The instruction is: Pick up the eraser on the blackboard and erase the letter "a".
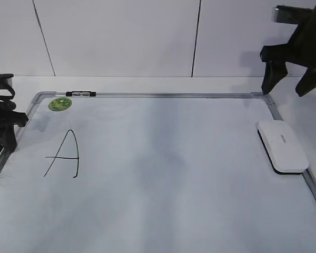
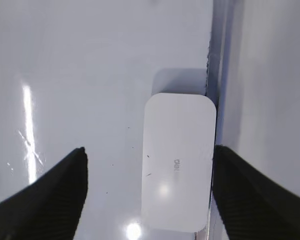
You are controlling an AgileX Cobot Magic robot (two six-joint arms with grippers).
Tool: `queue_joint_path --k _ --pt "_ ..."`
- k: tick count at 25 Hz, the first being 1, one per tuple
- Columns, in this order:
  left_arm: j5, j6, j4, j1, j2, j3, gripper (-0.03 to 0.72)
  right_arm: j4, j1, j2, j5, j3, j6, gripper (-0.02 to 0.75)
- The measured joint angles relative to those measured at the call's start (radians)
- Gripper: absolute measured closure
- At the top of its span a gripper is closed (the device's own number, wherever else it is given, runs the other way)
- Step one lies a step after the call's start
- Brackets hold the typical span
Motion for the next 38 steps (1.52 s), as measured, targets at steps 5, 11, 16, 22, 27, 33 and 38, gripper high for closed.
queue_joint_path --k 5,11,16,22,27,33,38 --pt "0.048 0.0 -0.002 0.0 0.002 -0.064 0.432 0.015 0.0 -0.068 0.001 0.0 0.002 0.146" --pt "0.161 0.0 0.004 0.0 -0.013 -0.141 0.422 0.047 0.0 -0.16 0.007 0.004 0.004 0.146" --pt "0.315 0.0 0.035 0.0 -0.031 -0.168 0.421 0.055 0.0 -0.286 0.008 0.095 0.004 0.146" --pt "0.34 0.0 0.038 0.0 -0.092 -0.169 0.421 0.076 0.0 -0.452 0.012 0.295 0.004 0.146" --pt "0.342 0.0 0.035 0.0 -0.209 -0.169 0.421 0.093 0.0 -0.617 0.014 0.464 0.008 0.146" --pt "0.357 0.0 -0.009 0.0 -0.4 -0.169 0.422 0.111 0.0 -0.844 0.016 0.646 0.014 0.146" --pt "0.367 0.0 -0.045 0.0 -0.548 -0.165 0.44 0.115 0.0 -1.02 0.02 0.772 0.014 0.146"
